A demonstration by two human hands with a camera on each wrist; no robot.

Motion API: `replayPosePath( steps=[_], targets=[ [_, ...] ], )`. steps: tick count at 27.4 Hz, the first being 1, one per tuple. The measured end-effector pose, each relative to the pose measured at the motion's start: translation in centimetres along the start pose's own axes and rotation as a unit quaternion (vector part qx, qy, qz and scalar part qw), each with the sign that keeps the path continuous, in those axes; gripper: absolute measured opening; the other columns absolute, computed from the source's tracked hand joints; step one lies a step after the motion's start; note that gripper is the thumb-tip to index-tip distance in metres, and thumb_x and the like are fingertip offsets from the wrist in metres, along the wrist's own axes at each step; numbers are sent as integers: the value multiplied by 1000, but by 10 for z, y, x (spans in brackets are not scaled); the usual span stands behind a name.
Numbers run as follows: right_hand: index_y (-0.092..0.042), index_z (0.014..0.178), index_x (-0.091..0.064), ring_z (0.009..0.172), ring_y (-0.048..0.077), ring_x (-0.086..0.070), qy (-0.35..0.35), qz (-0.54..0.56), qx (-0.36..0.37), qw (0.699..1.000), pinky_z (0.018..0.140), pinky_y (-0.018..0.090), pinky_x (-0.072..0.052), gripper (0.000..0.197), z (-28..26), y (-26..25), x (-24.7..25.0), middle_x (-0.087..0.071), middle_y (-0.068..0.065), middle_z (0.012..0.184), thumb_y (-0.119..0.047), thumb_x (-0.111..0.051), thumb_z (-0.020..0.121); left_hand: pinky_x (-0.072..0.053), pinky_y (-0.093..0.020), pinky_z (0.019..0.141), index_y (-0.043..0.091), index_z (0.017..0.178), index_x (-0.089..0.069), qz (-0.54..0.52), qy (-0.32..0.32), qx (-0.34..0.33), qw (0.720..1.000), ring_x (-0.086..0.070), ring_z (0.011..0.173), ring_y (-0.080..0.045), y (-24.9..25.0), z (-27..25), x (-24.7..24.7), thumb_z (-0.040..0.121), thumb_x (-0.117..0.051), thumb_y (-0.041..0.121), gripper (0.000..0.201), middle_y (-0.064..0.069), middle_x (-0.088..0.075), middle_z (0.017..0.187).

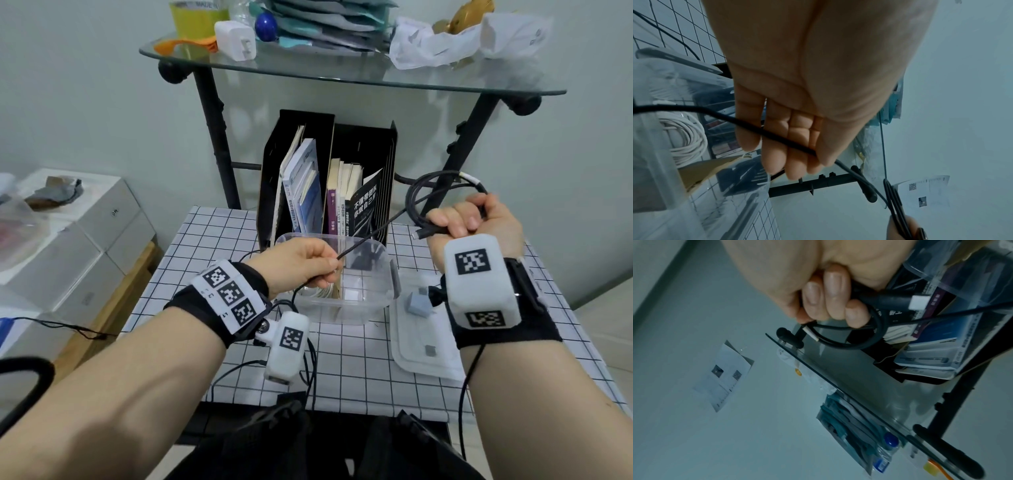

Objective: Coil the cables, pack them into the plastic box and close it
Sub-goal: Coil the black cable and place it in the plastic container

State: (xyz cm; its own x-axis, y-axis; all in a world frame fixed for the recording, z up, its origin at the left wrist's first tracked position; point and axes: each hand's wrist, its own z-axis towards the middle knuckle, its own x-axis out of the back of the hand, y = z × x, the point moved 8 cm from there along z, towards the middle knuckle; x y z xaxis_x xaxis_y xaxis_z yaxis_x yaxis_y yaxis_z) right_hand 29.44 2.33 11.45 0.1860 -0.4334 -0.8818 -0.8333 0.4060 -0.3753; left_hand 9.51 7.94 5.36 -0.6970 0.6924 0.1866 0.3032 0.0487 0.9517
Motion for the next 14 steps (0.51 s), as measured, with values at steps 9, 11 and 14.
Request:
replayPosePath(
  steps=[9,11,14],
  targets=[
    [-16,67,-43,32,14,-20,8,-68,-10,998,43,18,-33,37,5,14,6,-25,-4,42,-26,-36,101,-42,-19,54,17,85,-65,57,-9,21,998,-51,53,-6,-10,-2,4,95,-55,15,14,2,-65,70],
    [-16,67,-44,33,14,-19,6,-82,-19,996,44,19,-34,36,6,18,9,-25,-4,42,-26,-37,101,-42,-23,59,17,85,-65,47,-7,30,998,-52,56,-9,-16,-3,8,95,-55,15,15,0,-66,73],
    [-16,68,-43,33,14,-20,5,-103,-29,994,44,20,-36,35,8,25,13,-26,-4,43,-26,-38,101,-42,-22,58,15,86,-65,41,-3,39,998,-52,56,-9,-23,-4,11,95,-53,15,15,0,-65,71]
  ],
)
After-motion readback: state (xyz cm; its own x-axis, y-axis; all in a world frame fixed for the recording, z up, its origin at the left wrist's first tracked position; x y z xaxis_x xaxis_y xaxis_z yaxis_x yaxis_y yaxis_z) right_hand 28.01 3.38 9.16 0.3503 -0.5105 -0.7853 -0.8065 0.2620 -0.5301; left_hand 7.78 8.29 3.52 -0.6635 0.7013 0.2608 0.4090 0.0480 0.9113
